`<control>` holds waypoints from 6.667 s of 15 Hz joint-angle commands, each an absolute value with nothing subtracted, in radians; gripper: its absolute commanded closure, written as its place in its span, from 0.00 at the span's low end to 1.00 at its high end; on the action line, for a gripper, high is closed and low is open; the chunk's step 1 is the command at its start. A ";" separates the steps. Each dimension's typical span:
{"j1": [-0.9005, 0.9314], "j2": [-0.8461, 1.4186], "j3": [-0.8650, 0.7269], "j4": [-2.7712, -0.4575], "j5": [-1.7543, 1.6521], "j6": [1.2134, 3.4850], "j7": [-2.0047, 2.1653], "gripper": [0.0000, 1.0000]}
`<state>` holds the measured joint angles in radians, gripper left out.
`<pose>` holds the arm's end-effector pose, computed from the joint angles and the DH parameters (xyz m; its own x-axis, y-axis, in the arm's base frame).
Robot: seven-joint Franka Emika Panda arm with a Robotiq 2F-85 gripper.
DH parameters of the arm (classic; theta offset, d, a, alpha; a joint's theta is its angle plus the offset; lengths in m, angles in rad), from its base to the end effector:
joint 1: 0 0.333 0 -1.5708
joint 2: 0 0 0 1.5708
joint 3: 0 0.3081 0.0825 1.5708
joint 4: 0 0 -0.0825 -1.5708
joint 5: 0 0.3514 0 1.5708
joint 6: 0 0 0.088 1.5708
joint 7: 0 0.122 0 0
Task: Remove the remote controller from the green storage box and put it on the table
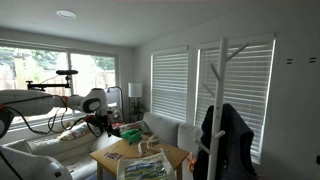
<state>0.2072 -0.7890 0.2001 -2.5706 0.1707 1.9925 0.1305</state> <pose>0.2821 0.1432 0.5092 0.9657 0.1694 0.1966 0.1827 -0.9818 -0.0511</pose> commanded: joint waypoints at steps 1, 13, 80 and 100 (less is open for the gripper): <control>0.205 -0.789 0.202 -2.568 0.172 1.989 0.129 0.00; 0.090 -0.420 0.201 -2.400 0.087 2.611 0.155 0.00; 0.358 0.363 0.031 -1.729 -0.173 2.564 0.552 0.00; 0.370 0.444 0.023 -1.713 -0.174 2.728 0.431 0.00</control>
